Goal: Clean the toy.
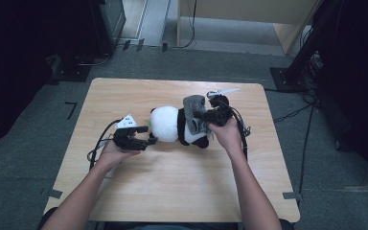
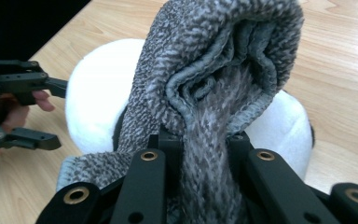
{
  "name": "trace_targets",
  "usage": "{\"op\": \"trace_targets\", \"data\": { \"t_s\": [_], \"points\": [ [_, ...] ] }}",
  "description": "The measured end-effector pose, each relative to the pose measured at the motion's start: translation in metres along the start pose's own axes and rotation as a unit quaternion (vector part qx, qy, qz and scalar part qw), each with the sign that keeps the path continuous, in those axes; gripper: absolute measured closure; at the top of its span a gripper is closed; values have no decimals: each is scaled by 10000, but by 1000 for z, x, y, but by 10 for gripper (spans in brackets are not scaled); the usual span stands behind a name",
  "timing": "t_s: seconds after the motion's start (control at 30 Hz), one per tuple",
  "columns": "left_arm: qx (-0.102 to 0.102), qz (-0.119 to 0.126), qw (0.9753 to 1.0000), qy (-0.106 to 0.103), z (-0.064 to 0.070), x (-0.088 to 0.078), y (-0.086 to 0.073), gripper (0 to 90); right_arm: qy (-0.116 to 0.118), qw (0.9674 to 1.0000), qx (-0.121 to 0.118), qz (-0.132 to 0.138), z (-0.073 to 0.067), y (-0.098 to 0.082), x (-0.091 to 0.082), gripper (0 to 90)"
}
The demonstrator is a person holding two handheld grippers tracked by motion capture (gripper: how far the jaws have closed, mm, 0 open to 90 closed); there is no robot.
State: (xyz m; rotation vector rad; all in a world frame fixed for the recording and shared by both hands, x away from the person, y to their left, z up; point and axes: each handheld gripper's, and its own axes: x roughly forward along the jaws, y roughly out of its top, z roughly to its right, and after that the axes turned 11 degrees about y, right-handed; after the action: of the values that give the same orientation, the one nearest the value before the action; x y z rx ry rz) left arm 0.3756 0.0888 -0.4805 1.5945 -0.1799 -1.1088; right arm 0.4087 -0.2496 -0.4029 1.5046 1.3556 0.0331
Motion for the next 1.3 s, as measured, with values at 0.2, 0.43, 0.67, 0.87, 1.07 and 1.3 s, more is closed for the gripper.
{"op": "trace_targets", "data": {
  "t_s": [0.2,0.43,0.67,0.87,1.07,1.3],
  "points": [
    [-33,-70,10000,-13,-1,7,0,292,-89,9998,63,-169,8,13,6,764],
    [297,-279,9990,192,4,25,-6,282,5,9996,234,-130,14,15,10,765],
    [150,-119,9993,328,5,37,-8,349,44,9997,243,-75,16,13,9,764],
    [-54,-90,9996,266,3,37,-9,540,42,9997,222,-26,17,13,10,764],
    [-409,-268,9988,76,1,35,-5,669,67,9998,126,165,12,14,6,765],
    [-744,-335,9966,-109,10,19,12,693,478,9962,-356,628,-28,18,-13,766]
  ]
}}
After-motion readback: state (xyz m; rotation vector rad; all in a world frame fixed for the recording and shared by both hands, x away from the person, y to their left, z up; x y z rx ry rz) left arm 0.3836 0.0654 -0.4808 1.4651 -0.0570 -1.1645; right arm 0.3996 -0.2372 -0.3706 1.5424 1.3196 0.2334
